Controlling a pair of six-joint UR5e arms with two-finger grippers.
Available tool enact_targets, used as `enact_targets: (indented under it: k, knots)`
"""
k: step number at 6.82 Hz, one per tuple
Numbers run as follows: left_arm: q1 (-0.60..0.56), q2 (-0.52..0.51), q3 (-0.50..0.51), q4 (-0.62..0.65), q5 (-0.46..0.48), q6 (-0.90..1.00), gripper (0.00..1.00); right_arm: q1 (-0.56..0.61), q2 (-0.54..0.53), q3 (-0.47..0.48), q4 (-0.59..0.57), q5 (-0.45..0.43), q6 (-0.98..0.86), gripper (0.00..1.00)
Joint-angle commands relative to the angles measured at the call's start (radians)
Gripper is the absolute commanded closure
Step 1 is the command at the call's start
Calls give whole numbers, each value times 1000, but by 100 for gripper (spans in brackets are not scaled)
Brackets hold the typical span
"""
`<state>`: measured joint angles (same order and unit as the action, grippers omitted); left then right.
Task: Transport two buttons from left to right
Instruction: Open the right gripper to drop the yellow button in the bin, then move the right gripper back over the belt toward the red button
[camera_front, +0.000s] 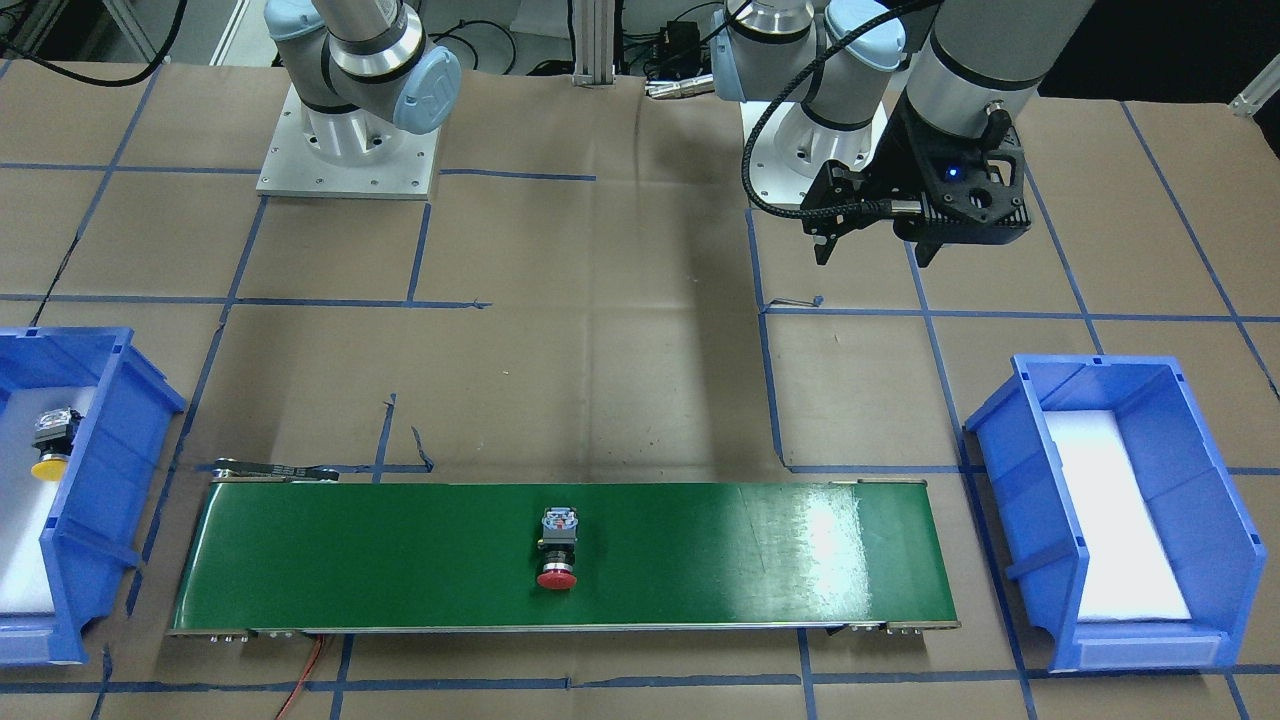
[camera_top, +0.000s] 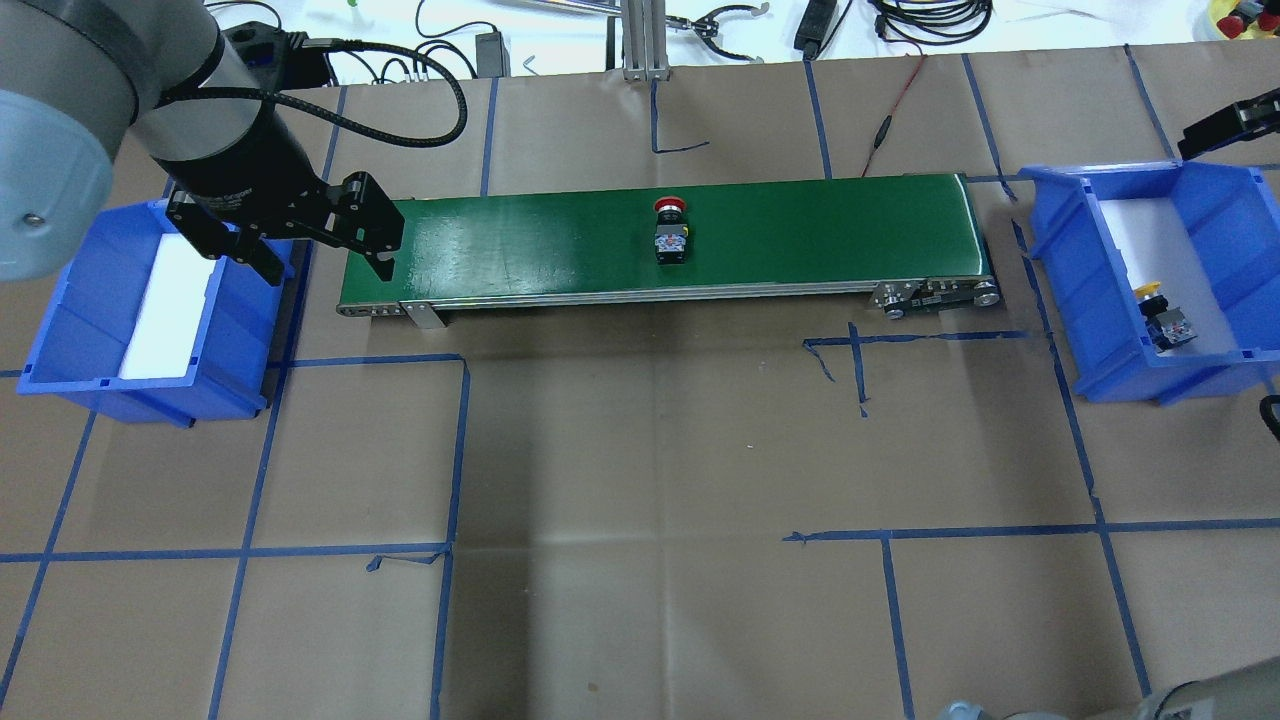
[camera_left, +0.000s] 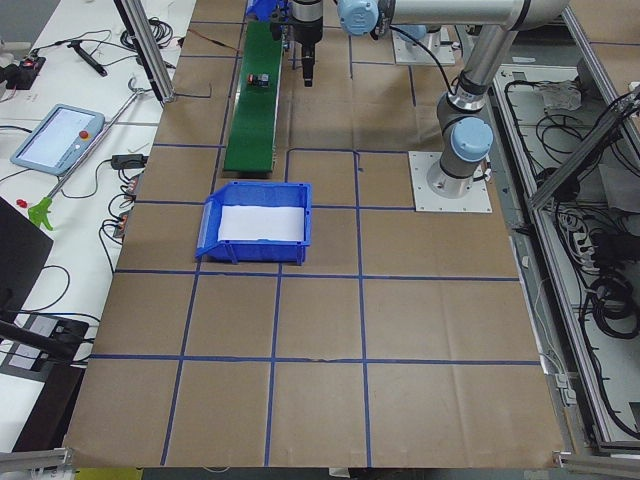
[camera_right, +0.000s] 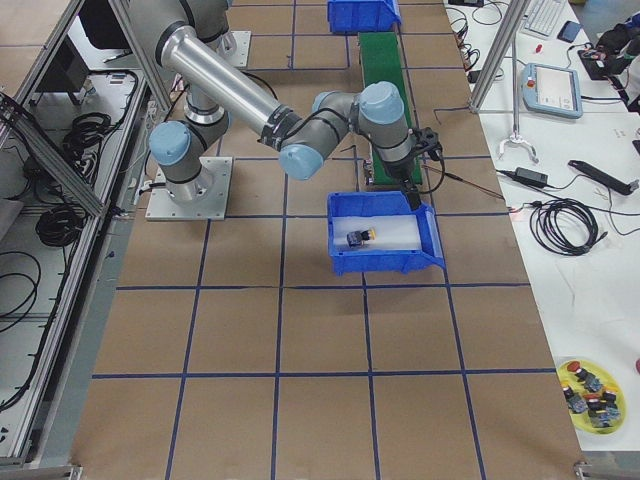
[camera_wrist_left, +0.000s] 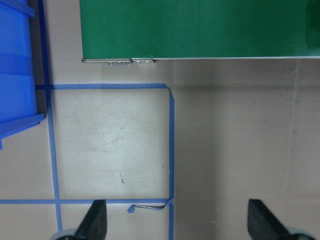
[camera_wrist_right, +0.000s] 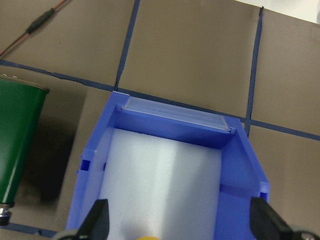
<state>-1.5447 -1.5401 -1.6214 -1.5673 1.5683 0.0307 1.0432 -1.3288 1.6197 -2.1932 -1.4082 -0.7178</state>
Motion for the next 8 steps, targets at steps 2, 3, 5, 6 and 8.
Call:
enact_targets:
  k: [2,3,5,6,8]
  knots:
    - [0,0,0,1,3,0,0,214,-13,-183,477,8,397,0]
    - [0,0,0,0,1,0,0,263,8,-201,478,-6,491,0]
    - [0,0,0,1,-1,0,0,369,19,-196,475,-12,594,0]
    - [0,1,0,1,-1,0,0,433,29,-193,474,-23,621,0]
    - [0,0,0,1,-1,0,0,568,52,-176,420,-232,771,1]
